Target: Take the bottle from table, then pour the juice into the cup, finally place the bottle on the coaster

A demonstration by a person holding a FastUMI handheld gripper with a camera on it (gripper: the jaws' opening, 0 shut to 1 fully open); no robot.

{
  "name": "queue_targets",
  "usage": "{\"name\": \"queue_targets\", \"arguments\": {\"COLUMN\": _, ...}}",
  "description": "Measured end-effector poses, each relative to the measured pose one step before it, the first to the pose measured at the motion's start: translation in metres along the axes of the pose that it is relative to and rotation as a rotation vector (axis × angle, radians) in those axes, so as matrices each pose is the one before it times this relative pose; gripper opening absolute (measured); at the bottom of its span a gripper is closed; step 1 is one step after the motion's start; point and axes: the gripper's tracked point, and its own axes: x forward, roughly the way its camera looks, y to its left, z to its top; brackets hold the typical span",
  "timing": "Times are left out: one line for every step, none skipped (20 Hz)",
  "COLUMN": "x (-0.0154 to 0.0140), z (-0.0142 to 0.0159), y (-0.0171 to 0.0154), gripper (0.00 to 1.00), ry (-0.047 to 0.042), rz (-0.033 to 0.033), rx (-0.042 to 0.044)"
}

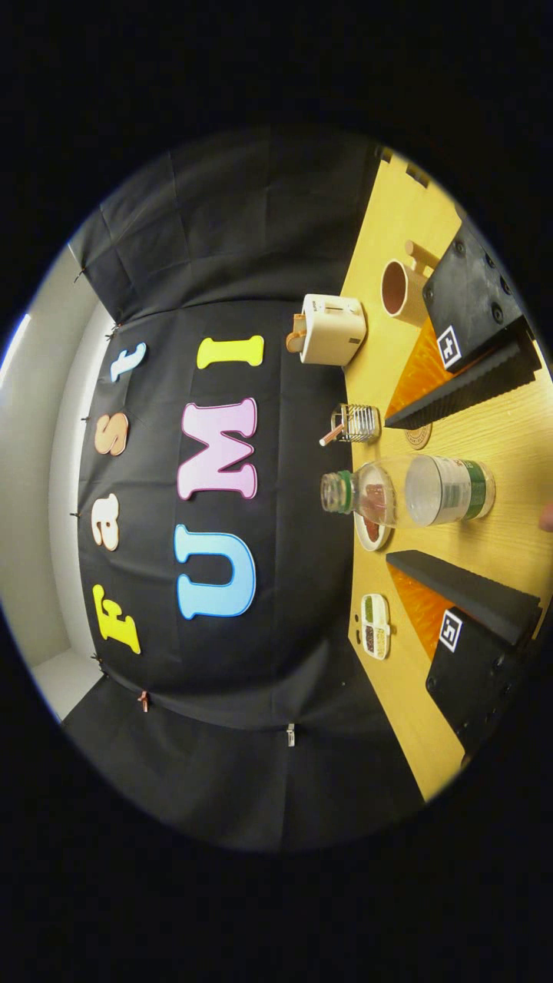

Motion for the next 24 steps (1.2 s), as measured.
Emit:
{"name": "queue_targets", "arguments": {"x": 0.00466, "z": -0.00641, "y": 0.00227, "gripper": 0.97, "ry": 0.0026, "rz": 0.00255, "rx": -0.00329}}
{"name": "queue_targets", "arguments": {"x": 0.00416, "z": -0.00827, "y": 0.00117, "gripper": 0.97, "ry": 0.00319, "rz": 0.0039, "rx": 0.00005}}
{"name": "queue_targets", "arguments": {"x": 0.00459, "z": -0.00622, "y": 0.00124, "gripper": 0.97, "ry": 0.0046, "rz": 0.00143, "rx": -0.00028}}
{"name": "queue_targets", "arguments": {"x": 0.0038, "z": -0.0055, "y": 0.00089, "gripper": 0.97, "ry": 0.00228, "rz": -0.0002, "rx": -0.00025}}
{"name": "queue_targets", "arguments": {"x": 0.00326, "z": -0.00506, "y": -0.00058, "gripper": 0.97, "ry": 0.00226, "rz": -0.00563, "rx": -0.00018}}
{"name": "queue_targets", "arguments": {"x": 0.00188, "z": -0.0043, "y": -0.00042, "gripper": 0.97, "ry": -0.00063, "rz": -0.0035, "rx": 0.00105}}
{"name": "queue_targets", "arguments": {"x": 0.00293, "z": -0.00287, "y": -0.00103, "gripper": 0.97, "ry": -0.0014, "rz": -0.00727, "rx": 0.00071}}
{"name": "queue_targets", "arguments": {"x": 0.00397, "z": -0.00314, "y": -0.00098, "gripper": 0.97, "ry": -0.00163, "rz": -0.00522, "rx": 0.0001}}
{"name": "queue_targets", "arguments": {"x": 0.00351, "z": -0.00256, "y": 0.00077, "gripper": 0.97, "ry": -0.00096, "rz": 0.00123, "rx": -0.00031}}
{"name": "queue_targets", "arguments": {"x": 0.00268, "z": -0.00254, "y": 0.00096, "gripper": 0.97, "ry": -0.00088, "rz": -0.00061, "rx": -0.00239}}
{"name": "queue_targets", "arguments": {"x": 0.00279, "z": -0.00258, "y": 0.00066, "gripper": 0.97, "ry": 0.0014, "rz": 0.00244, "rx": -0.00145}}
{"name": "queue_targets", "arguments": {"x": 0.00267, "z": -0.00315, "y": 0.00063, "gripper": 0.97, "ry": 0.00424, "rz": 0.00188, "rx": -0.00105}}
{"name": "queue_targets", "arguments": {"x": 0.00115, "z": -0.00308, "y": -0.00011, "gripper": 0.97, "ry": 0.00705, "rz": -0.00162, "rx": -0.00293}}
{"name": "queue_targets", "arguments": {"x": 0.00134, "z": -0.00237, "y": 0.00056, "gripper": 0.97, "ry": 0.00565, "rz": 0.00298, "rx": -0.00316}}
{"name": "queue_targets", "arguments": {"x": 0.00076, "z": -0.00138, "y": 0.00013, "gripper": 0.97, "ry": 0.00207, "rz": -0.00063, "rx": -0.00376}}
{"name": "queue_targets", "arguments": {"x": 0.00026, "z": -0.00131, "y": -0.00118, "gripper": 0.97, "ry": 0.00151, "rz": -0.00694, "rx": -0.00209}}
{"name": "queue_targets", "arguments": {"x": 0.00164, "z": -0.00154, "y": -0.00096, "gripper": 0.96, "ry": 0.00464, "rz": -0.00486, "rx": 0.00021}}
{"name": "queue_targets", "arguments": {"x": 0.00265, "z": -0.00266, "y": -0.0009, "gripper": 0.91, "ry": 0.00794, "rz": -0.00653, "rx": -0.00357}}
{"name": "queue_targets", "arguments": {"x": -0.00079, "z": 0.00045, "y": 0.00221, "gripper": 0.86, "ry": 0.00032, "rz": 0.00838, "rx": -0.00008}}
{"name": "queue_targets", "arguments": {"x": 0.00176, "z": 0.00045, "y": 0.00235, "gripper": 0.79, "ry": -0.0006, "rz": 0.00115, "rx": -0.00286}}
{"name": "queue_targets", "arguments": {"x": 0.00055, "z": 0.00019, "y": 0.00144, "gripper": 0.78, "ry": 0.00345, "rz": 0.00478, "rx": -0.00306}}
{"name": "queue_targets", "arguments": {"x": -0.00037, "z": 0.00036, "y": 0.0025, "gripper": 0.76, "ry": 0.00597, "rz": 0.00967, "rx": -0.00177}}
{"name": "queue_targets", "arguments": {"x": -0.00007, "z": 0.00197, "y": 0.00164, "gripper": 0.76, "ry": 0.00335, "rz": 0.00689, "rx": -0.00241}}
{"name": "queue_targets", "arguments": {"x": -0.00183, "z": 0.00495, "y": -0.00039, "gripper": 0.75, "ry": -0.00008, "rz": 0.00279, "rx": -0.0015}}
